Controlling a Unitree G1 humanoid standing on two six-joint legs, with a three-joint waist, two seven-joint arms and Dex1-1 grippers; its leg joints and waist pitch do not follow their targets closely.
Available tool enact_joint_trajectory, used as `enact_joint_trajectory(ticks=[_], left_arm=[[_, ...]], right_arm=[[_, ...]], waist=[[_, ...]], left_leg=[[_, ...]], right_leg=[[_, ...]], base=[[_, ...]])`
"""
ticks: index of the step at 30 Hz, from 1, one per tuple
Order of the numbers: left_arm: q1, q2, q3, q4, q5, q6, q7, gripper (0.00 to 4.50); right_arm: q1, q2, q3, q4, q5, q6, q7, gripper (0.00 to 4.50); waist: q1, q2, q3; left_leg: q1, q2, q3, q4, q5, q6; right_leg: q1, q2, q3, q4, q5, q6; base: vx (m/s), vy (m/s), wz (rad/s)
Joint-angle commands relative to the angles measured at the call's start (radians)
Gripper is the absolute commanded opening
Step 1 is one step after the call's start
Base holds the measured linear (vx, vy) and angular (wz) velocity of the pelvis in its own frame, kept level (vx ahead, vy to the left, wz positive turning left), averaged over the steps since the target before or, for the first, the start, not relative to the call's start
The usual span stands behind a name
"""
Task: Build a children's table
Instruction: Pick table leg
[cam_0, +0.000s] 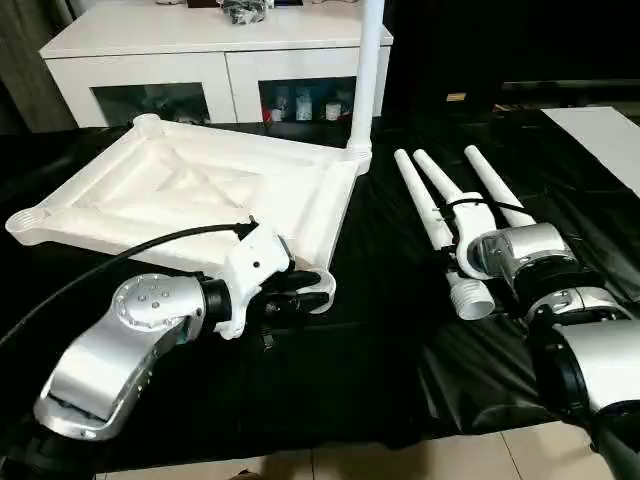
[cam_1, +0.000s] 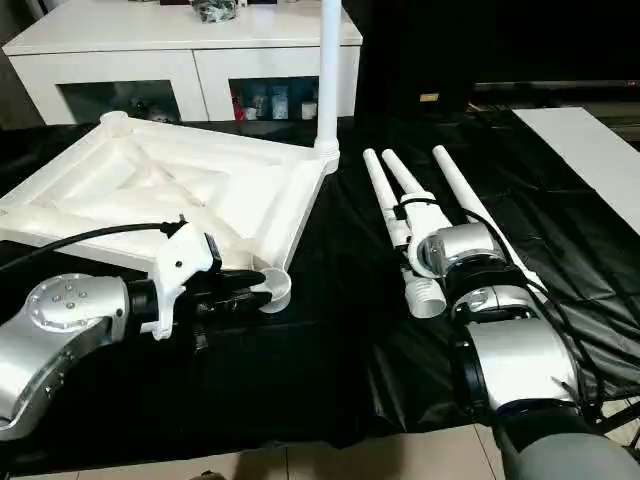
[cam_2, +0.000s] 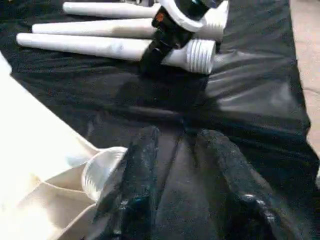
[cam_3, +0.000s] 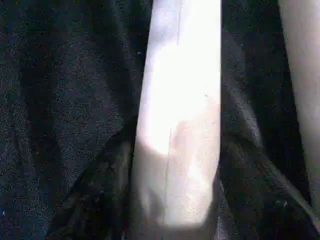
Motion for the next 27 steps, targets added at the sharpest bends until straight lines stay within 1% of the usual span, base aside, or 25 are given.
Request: enact_joint_trajectory(ticks=[1, 2, 4, 5, 6, 8, 9, 10, 11, 12, 13, 14, 15, 16, 17, 18, 19, 20, 21, 22, 23, 24, 25, 26, 27], left_arm=[[-0.013, -0.002, 0.027, -0.021, -0.029, 0.024, -0.003, 1.92], [-0.017, -0.01, 0.035, -0.018, -0.037, 0.022, 0.002, 2.08], [-0.021, -0.017, 0.044, -0.012, -0.042, 0.017, 0.009, 2.2], [-0.025, -0.025, 0.058, -0.004, -0.049, 0.014, 0.02, 2.23], [-0.027, -0.031, 0.071, -0.001, -0.06, 0.014, 0.025, 2.3], [-0.029, -0.039, 0.085, 0.003, -0.07, 0.012, 0.03, 2.56], [-0.043, -0.056, 0.122, 0.025, -0.087, 0.005, 0.05, 2.66], [-0.047, -0.059, 0.13, 0.031, -0.089, 0.002, 0.055, 2.66], [-0.056, -0.072, 0.148, 0.046, -0.093, -0.001, 0.07, 2.71], [-0.064, -0.084, 0.163, 0.06, -0.098, -0.004, 0.085, 2.81], [-0.078, -0.104, 0.181, 0.083, -0.095, -0.021, 0.112, 2.94], [-0.097, -0.128, 0.199, 0.112, -0.086, -0.046, 0.147, 3.04], [-0.113, -0.142, 0.207, 0.138, -0.062, -0.082, 0.182, 3.07], [-0.125, -0.152, 0.212, 0.156, -0.044, -0.11, 0.208, 3.09], [-0.135, -0.159, 0.216, 0.173, -0.026, -0.135, 0.231, 3.22], [-0.153, -0.175, 0.224, 0.192, -0.02, -0.148, 0.258, 3.37], [-0.153, -0.175, 0.224, 0.192, -0.02, -0.148, 0.258, 3.46], [-0.169, -0.194, 0.236, 0.204, -0.029, -0.14, 0.28, 3.5], [-0.191, -0.212, 0.239, 0.218, -0.018, -0.152, 0.31, 3.56], [-0.208, -0.227, 0.241, 0.227, -0.013, -0.158, 0.331, 3.77], [-0.224, -0.249, 0.25, 0.23, -0.034, -0.144, 0.34, 3.77], [-0.236, -0.266, 0.256, 0.232, -0.052, -0.133, 0.346, 3.86], [-0.247, -0.28, 0.262, 0.235, -0.071, -0.119, 0.35, 3.94], [-0.269, -0.306, 0.27, 0.237, -0.113, -0.083, 0.353, 4.01], [-0.279, -0.315, 0.272, 0.239, -0.129, -0.067, 0.353, 4.15]], right_arm=[[-0.009, -0.007, -0.02, 0.018, 0.008, 0.002, -0.013, 2.23], [-0.011, -0.008, -0.038, 0.015, 0.023, 0.0, -0.022, 2.14], [-0.013, -0.009, -0.057, 0.011, 0.039, -0.002, -0.033, 1.96], [-0.015, -0.009, -0.082, 0.001, 0.058, -0.006, -0.051, 1.93], [-0.015, -0.01, -0.093, -0.007, 0.067, -0.003, -0.058, 1.89], [-0.014, -0.01, -0.105, -0.021, 0.076, -0.006, -0.067, 1.83], [-0.003, -0.005, -0.144, -0.086, 0.105, -0.004, -0.087, 1.82], [0.001, -0.003, -0.152, -0.106, 0.11, -0.008, -0.093, 1.82], [0.012, 0.003, -0.168, -0.152, 0.123, -0.013, -0.097, 1.82], [0.022, 0.008, -0.18, -0.193, 0.134, -0.018, -0.099, 1.82], [0.045, 0.022, -0.21, -0.261, 0.159, -0.062, -0.105, 1.82], [0.075, 0.039, -0.236, -0.339, 0.192, -0.127, -0.084, 1.82], [0.098, 0.05, -0.248, -0.392, 0.211, -0.172, -0.072, 1.82], [0.115, 0.058, -0.255, -0.43, 0.224, -0.203, -0.063, 1.82], [0.129, 0.063, -0.259, -0.46, 0.234, -0.225, -0.055, 1.82], [0.159, 0.079, -0.265, -0.517, 0.246, -0.266, -0.051, 1.81], [0.159, 0.079, -0.265, -0.517, 0.246, -0.266, -0.051, 1.81], [0.186, 0.1, -0.279, -0.574, 0.265, -0.306, -0.05, 1.81], [0.218, 0.133, -0.301, -0.65, 0.299, -0.34, -0.043, 1.81], [0.24, 0.16, -0.319, -0.71, 0.329, -0.361, -0.035, 1.81], [0.259, 0.187, -0.331, -0.762, 0.364, -0.372, -0.013, 1.81], [0.273, 0.206, -0.337, -0.8, 0.391, -0.38, 0.006, 1.81], [0.286, 0.216, -0.327, -0.827, 0.405, -0.387, 0.025, 1.81], [0.312, 0.236, -0.3, -0.888, 0.443, -0.375, 0.078, 1.81], [0.325, 0.242, -0.284, -0.915, 0.461, -0.363, 0.103, 1.81]], waist=[[0.001, -0.001, -0.066], [0.0, -0.006, -0.065], [0.001, -0.005, -0.066], [0.001, -0.007, -0.066], [0.002, -0.006, -0.066], [0.001, -0.006, -0.065], [0.003, -0.003, -0.066], [0.003, -0.006, -0.069], [0.003, -0.007, -0.068], [0.003, -0.005, -0.067], [0.005, 0.001, -0.07], [0.005, -0.003, -0.068], [0.006, -0.005, -0.068], [0.007, -0.004, -0.073], [0.006, -0.005, -0.073], [0.008, -0.002, -0.075], [0.008, -0.003, -0.075], [0.007, -0.004, -0.077], [0.011, 0.009, -0.075], [0.012, 0.008, -0.079], [0.01, 0.005, -0.078], [0.013, 0.005, -0.079], [0.015, 0.005, -0.08], [0.014, 0.004, -0.078], [0.017, 0.004, -0.075]], left_leg=[[0.008, 0.007, 0.005, -0.062, -0.202, -0.033], [0.008, 0.008, 0.005, -0.062, -0.2, -0.032], [0.008, 0.008, 0.005, -0.061, -0.199, -0.03], [0.008, 0.007, 0.006, -0.061, -0.199, -0.028], [0.008, 0.007, 0.005, -0.061, -0.197, -0.028], [0.008, 0.006, 0.005, -0.061, -0.203, -0.028], [0.008, 0.006, 0.005, -0.06, -0.201, -0.029], [0.007, 0.005, 0.005, -0.058, -0.187, -0.027], [0.005, 0.005, 0.005, -0.058, -0.18, -0.026], [0.003, 0.003, 0.006, -0.057, -0.177, -0.023], [0.005, 0.003, 0.004, -0.056, -0.173, -0.024], [0.003, 0.003, 0.006, -0.057, -0.175, -0.021], [0.003, 0.004, 0.005, -0.057, -0.181, -0.019], [0.004, 0.004, 0.004, -0.056, -0.164, -0.01], [0.002, 0.005, 0.003, -0.055, -0.156, -0.007], [0.004, 0.006, 0.002, -0.055, -0.147, -0.003], [0.004, 0.006, 0.002, -0.055, -0.144, -0.002], [0.003, 0.006, 0.001, -0.055, -0.135, -0.002], [0.004, 0.006, 0.002, -0.055, -0.134, -0.003], [0.005, 0.007, 0.001, -0.053, -0.133, 0.002], [0.002, 0.004, 0.003, -0.053, -0.126, 0.01], [0.003, 0.006, 0.001, -0.054, -0.12, 0.017], [0.004, 0.007, -0.001, -0.056, -0.123, 0.017], [0.003, 0.006, 0.0, -0.056, -0.128, 0.016], [0.003, 0.008, -0.001, -0.058, -0.145, 0.016]], right_leg=[[0.051, -0.043, 0.031, -0.056, -0.143, -0.237], [0.052, -0.043, 0.031, -0.057, -0.144, -0.236], [0.051, -0.044, 0.031, -0.057, -0.15, -0.233], [0.051, -0.043, 0.032, -0.058, -0.152, -0.231], [0.051, -0.045, 0.032, -0.058, -0.157, -0.228], [0.05, -0.044, 0.031, -0.058, -0.166, -0.224], [0.05, -0.043, 0.031, -0.058, -0.166, -0.222], [0.052, -0.043, 0.032, -0.056, -0.148, -0.216], [0.052, -0.041, 0.032, -0.055, -0.14, -0.213], [0.05, -0.039, 0.033, -0.057, -0.137, -0.206], [0.05, -0.041, 0.032, -0.054, -0.133, -0.204], [0.049, -0.04, 0.034, -0.059, -0.132, -0.196], [0.051, -0.042, 0.034, -0.061, -0.136, -0.185], [0.05, -0.04, 0.033, -0.059, -0.113, -0.185], [0.052, -0.04, 0.032, -0.057, -0.101, -0.183], [0.052, -0.042, 0.031, -0.054, -0.091, -0.186], [0.051, -0.042, 0.031, -0.055, -0.088, -0.188], [0.054, -0.041, 0.03, -0.051, -0.081, -0.194], [0.049, -0.042, 0.032, -0.052, -0.072, -0.199], [0.051, -0.044, 0.032, -0.05, -0.054, -0.195], [0.053, -0.04, 0.032, -0.052, -0.038, -0.193], [0.052, -0.041, 0.032, -0.049, -0.02, -0.197], [0.053, -0.042, 0.029, -0.049, -0.026, -0.206], [0.052, -0.04, 0.03, -0.049, -0.03, -0.209], [0.053, -0.041, 0.03, -0.051, -0.044, -0.215]], base=[[0.0, 0.0, 0.0], [0.0, 0.0, 0.0], [0.0, 0.0, 0.0], [0.0, 0.0, 0.0], [0.0, 0.0, 0.0], [0.0, 0.0, 0.0], [0.0, 0.0, 0.0], [0.0, 0.0, 0.0], [0.0, 0.0, 0.0], [0.0, 0.0, 0.0], [0.0, 0.0, 0.0], [0.0, 0.0, 0.0], [0.0, 0.0, 0.0], [0.0, 0.0, 0.0], [0.0, 0.0, 0.0], [0.0, 0.0, 0.0], [0.0, 0.0, 0.0], [0.0, 0.0, 0.0], [0.0, 0.0, 0.0], [0.0, 0.0, 0.0], [0.0, 0.0, 0.0], [0.0, 0.0, 0.0], [0.0, 0.0, 0.0], [0.0, 0.0, 0.0], [0.0, 0.0, 0.0]])
